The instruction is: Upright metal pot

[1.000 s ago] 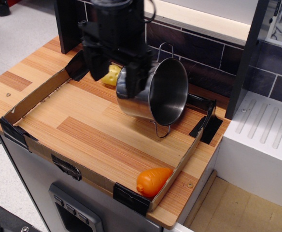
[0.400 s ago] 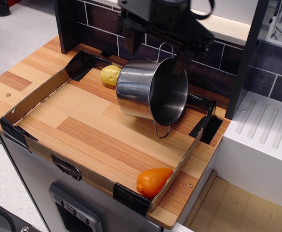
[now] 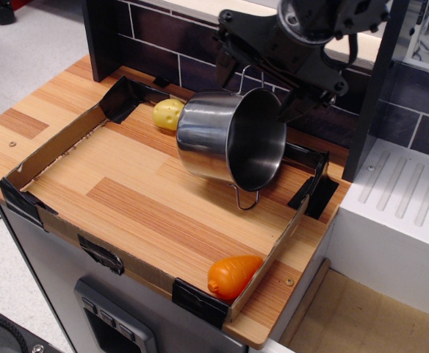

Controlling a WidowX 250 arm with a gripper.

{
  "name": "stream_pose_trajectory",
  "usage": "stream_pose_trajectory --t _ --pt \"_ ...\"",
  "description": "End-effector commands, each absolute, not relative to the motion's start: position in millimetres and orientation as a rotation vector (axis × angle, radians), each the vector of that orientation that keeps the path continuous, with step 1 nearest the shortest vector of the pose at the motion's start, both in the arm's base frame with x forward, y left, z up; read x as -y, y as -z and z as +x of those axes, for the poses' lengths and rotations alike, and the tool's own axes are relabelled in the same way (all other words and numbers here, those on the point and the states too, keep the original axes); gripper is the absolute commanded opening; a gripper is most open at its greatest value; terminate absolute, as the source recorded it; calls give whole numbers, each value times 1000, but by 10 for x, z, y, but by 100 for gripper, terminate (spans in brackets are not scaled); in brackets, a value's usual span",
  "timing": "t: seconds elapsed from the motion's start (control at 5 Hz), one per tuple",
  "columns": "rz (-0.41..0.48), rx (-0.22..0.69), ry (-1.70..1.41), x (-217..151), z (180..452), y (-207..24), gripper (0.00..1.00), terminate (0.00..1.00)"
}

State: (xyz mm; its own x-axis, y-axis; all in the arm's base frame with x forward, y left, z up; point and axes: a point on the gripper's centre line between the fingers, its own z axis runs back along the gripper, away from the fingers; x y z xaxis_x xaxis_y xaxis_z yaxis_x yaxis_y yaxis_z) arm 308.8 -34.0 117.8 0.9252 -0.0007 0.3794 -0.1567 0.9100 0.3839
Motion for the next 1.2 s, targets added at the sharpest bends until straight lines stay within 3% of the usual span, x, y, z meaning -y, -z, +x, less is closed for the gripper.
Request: stream_pose_trajectory --t 0.0,0.8,1.0 --pt "419 339 -100 248 3217 -1198 100 0" --pt "512 300 -98 59 3360 -962 100 0" --pt "501 302 -83 106 3407 -940 0 0"
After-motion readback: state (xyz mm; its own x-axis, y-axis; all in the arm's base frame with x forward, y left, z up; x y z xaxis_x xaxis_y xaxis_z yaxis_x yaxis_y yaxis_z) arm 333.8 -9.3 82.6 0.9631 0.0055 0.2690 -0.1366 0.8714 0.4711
